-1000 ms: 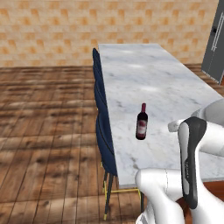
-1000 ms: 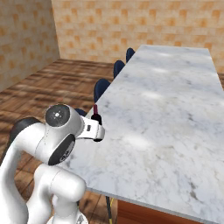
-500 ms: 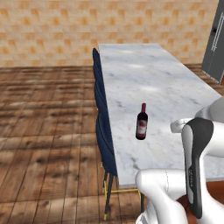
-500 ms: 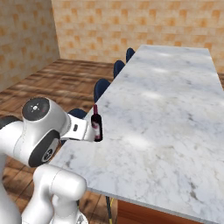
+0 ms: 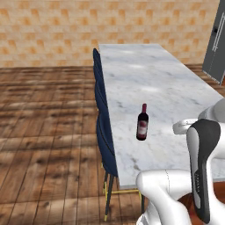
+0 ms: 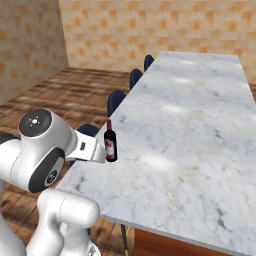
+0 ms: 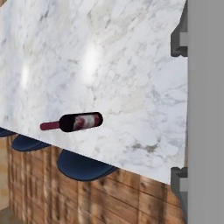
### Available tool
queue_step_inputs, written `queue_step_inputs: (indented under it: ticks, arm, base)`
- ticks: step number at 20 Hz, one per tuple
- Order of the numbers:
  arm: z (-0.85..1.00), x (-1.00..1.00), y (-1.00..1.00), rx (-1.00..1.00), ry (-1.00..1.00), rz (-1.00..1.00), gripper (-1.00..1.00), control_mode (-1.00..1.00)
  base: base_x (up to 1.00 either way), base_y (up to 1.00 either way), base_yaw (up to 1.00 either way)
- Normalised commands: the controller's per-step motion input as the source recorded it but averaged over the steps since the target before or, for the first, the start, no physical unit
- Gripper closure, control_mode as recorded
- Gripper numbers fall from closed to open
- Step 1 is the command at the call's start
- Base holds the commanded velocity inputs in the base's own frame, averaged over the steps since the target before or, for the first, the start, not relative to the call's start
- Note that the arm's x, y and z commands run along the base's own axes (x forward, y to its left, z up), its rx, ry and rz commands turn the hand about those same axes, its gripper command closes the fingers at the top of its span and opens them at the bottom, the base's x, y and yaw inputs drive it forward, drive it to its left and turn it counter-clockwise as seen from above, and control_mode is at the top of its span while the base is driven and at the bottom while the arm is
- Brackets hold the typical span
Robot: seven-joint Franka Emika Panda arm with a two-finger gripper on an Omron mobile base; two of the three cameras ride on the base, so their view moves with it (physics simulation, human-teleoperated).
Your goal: Get the candle and the wine from the cabinet and move them to the dining counter.
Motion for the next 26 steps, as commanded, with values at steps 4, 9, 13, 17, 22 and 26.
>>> queue_step_inputs:
  ticks: [4, 9, 13, 17, 22, 26]
  arm:
    - [0.0, 0.0, 0.0, 0.0, 0.0, 0.0, -1.0, -1.0]
    - [0.0, 0.0, 0.0, 0.0, 0.0, 0.0, -1.0, 1.0]
    - [0.0, 0.0, 0.0, 0.0, 0.0, 0.0, -1.0, 1.0]
    - [0.0, 0.0, 0.0, 0.0, 0.0, 0.0, -1.0, 1.0]
    - [0.0, 0.0, 0.0, 0.0, 0.0, 0.0, -1.0, 1.0]
    - [0.0, 0.0, 0.0, 0.0, 0.0, 0.0, -1.0, 1.0]
  base:
    - [0.0, 0.0, 0.0]
    - [-0.05, 0.0, 0.0]
    - [-0.5, 0.0, 0.0]
    - [-0.76, 0.0, 0.0]
    - [-0.71, -0.03, 0.0]
    - [-0.66, -0.1, 0.0]
